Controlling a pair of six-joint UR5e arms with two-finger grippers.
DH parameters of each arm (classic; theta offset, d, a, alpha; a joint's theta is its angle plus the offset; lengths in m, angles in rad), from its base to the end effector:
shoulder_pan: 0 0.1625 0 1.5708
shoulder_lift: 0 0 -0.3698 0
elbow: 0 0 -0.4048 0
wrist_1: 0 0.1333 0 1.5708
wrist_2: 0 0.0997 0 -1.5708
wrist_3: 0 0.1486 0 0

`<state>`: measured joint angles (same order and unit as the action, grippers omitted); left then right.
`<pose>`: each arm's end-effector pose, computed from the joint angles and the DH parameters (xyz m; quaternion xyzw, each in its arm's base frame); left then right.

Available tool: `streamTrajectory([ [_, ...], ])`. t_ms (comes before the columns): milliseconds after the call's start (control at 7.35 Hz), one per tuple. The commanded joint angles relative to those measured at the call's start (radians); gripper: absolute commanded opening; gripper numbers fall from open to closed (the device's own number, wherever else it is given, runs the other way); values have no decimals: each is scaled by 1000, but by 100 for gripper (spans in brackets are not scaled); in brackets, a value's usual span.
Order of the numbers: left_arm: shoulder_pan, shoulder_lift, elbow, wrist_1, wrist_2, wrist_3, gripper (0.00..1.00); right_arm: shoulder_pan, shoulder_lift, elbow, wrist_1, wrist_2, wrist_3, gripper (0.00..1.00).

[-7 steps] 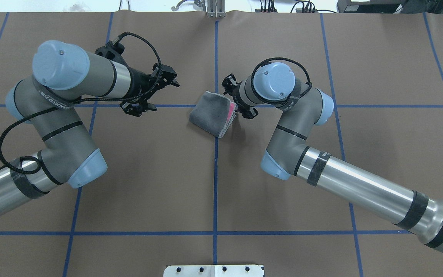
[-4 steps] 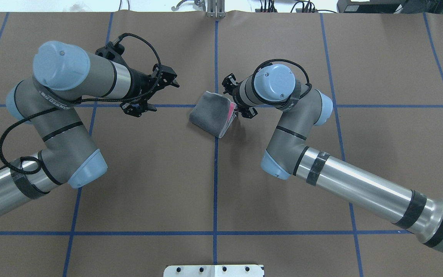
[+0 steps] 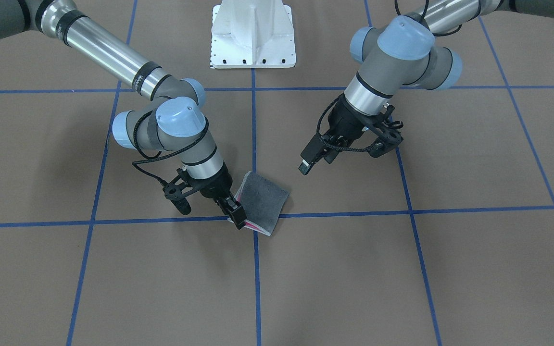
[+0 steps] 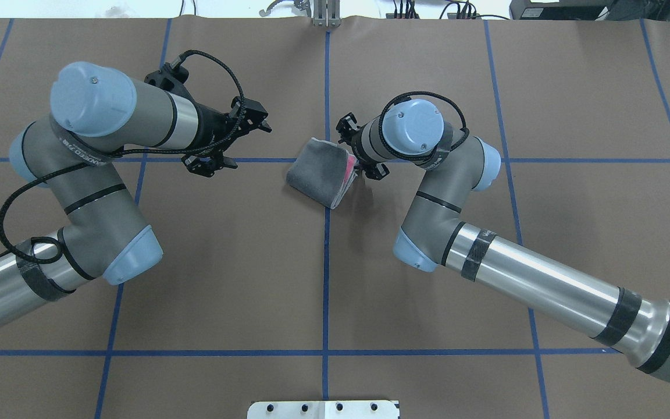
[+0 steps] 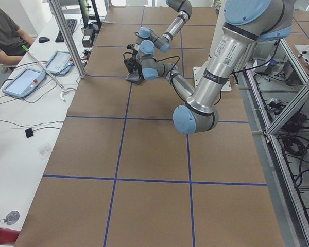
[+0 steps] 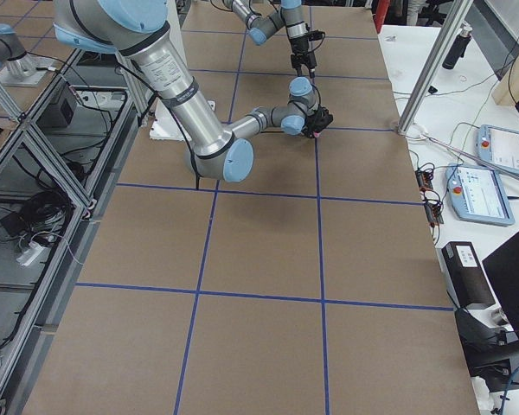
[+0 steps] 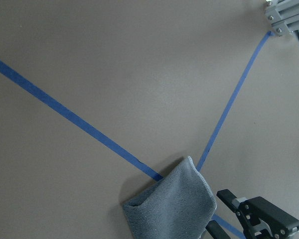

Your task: Fold towel twice with both arms

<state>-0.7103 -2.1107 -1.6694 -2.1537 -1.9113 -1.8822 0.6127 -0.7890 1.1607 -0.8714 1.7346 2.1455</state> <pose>0.4617 -0.5074 0.1927 -0.0241 0.5814 -0.3100 0.7518 -0.6033 -0.5574 0.2606 -0.0607 -0.5098 0.4449 0.7338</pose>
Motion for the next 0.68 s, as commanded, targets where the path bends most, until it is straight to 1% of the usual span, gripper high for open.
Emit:
streamTrajectory([
  [0,0,-2,2,0,1,0,100,-1,-1,-1,-8,0,-7,66],
  [136,3,-2,2,0,2,0,100,-1,1,0,-9,0,-6,54],
  [272,3,-2,2,0,2,0,100,-1,1,1,-9,0,1,23],
  [408,3,-2,2,0,2,-2,100,-1,1,1,-11,0,-1,0],
  [545,2,-2,0,0,2,-2,100,-2,2,2,-11,0,-1,0],
])
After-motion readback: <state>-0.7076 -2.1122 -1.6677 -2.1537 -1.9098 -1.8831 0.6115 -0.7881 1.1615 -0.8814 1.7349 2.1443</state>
